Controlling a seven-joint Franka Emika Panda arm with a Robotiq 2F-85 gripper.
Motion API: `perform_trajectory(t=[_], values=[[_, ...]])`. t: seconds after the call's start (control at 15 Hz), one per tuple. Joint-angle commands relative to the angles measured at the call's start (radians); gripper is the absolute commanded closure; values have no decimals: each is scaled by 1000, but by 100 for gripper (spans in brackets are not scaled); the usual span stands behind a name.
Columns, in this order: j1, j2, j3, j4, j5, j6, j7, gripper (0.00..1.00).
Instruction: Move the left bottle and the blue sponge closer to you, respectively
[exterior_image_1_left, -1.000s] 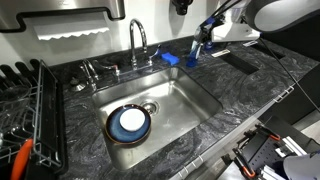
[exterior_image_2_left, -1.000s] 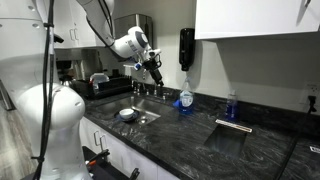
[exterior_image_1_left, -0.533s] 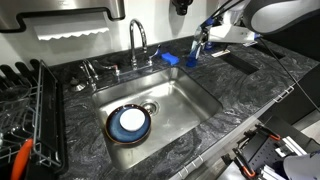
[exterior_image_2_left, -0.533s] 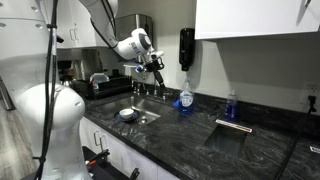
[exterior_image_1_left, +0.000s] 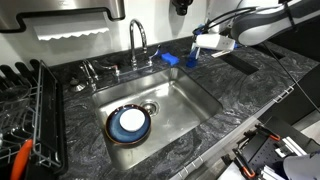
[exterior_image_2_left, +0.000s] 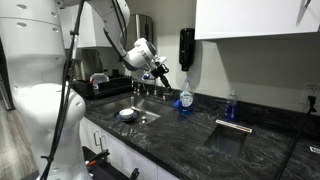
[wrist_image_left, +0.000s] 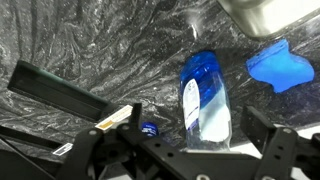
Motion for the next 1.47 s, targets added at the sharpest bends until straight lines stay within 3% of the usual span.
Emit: perform_trajectory(t=[0.0, 0.33, 0.93, 1.27, 1.4], values=[[22, 79, -42, 90, -135, 18, 77, 0], [1, 143, -105, 153, -230, 76, 92, 0], [1, 266, -166, 255, -228, 225, 30, 0], [-5, 301, -150, 286, -218, 235, 3, 0], [22, 310, -163, 305, -193, 191, 2, 0]])
